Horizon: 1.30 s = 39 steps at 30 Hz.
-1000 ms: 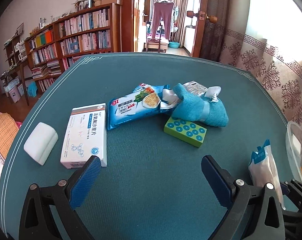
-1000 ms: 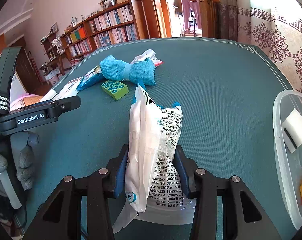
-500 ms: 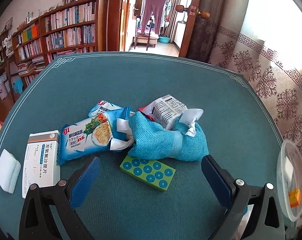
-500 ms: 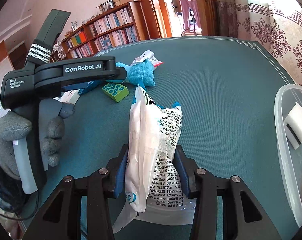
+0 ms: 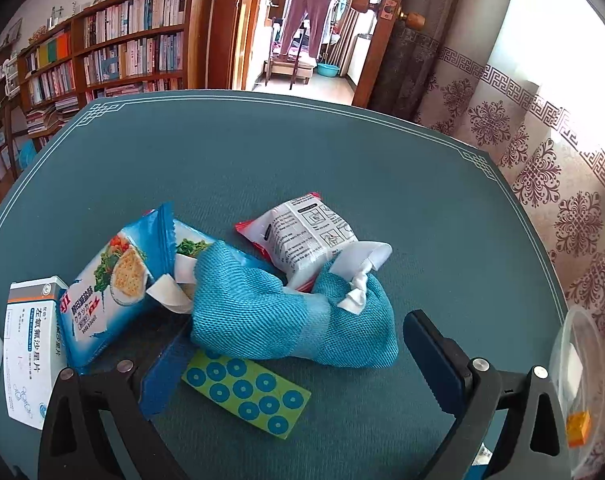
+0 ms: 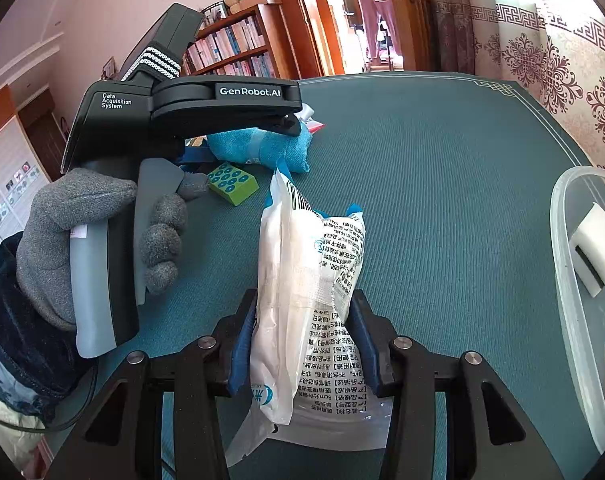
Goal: Organize objects
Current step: 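Hold the white bag in the right tool while the left tool grasps the blue towel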
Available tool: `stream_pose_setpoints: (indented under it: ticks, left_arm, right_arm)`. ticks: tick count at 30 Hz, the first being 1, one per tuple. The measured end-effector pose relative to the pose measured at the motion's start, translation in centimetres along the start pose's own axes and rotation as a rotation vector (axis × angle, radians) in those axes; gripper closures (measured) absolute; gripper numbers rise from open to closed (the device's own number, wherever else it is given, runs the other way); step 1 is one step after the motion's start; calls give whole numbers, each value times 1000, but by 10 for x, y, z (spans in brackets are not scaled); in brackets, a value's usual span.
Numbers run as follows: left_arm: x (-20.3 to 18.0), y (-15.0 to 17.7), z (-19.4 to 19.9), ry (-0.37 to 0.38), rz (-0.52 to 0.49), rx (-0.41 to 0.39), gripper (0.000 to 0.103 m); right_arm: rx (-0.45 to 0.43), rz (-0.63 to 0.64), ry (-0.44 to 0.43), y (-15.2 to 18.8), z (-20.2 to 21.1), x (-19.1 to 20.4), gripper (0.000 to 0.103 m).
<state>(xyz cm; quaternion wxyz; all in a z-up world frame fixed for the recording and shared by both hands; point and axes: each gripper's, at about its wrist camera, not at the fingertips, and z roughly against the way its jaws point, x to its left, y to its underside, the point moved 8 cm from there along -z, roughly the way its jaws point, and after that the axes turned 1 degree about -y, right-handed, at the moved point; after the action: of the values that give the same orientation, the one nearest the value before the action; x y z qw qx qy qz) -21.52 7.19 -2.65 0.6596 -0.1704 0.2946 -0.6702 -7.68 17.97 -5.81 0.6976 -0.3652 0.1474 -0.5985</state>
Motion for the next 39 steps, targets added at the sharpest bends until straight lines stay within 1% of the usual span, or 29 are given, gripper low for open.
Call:
stream_pose_setpoints:
  ticks: [5, 15, 16, 17, 20, 23, 31, 39]
  left_arm:
    - [-14, 0, -1, 5, -36, -2, 1]
    - [-17, 0, -14, -74, -88, 3, 1]
    - [-17, 1, -15, -83, -95, 2, 2]
    - [-17, 1, -15, -92, -103, 0, 8]
    - [-17, 4, -14, -80, -110, 1, 15]
    - [-16, 5, -10, -69, -117, -1, 20]
    - [-22, 9, 16, -59, -135, -46, 21]
    - [-25, 9, 41, -47, -140, -85, 21]
  right_arm:
    - [0, 0, 0, 0, 0, 0, 57]
    - [0, 0, 0, 0, 1, 1, 57]
    - [0, 0, 0, 0, 1, 1, 57]
    - [0, 0, 0, 0, 1, 1, 57]
    - [0, 0, 0, 1, 1, 1, 57]
    - [0, 0, 0, 1, 1, 1, 57]
    - [-8, -12, -5, 0, 3, 1, 57]
    - [-45, -28, -7, -9, 13, -3, 58]
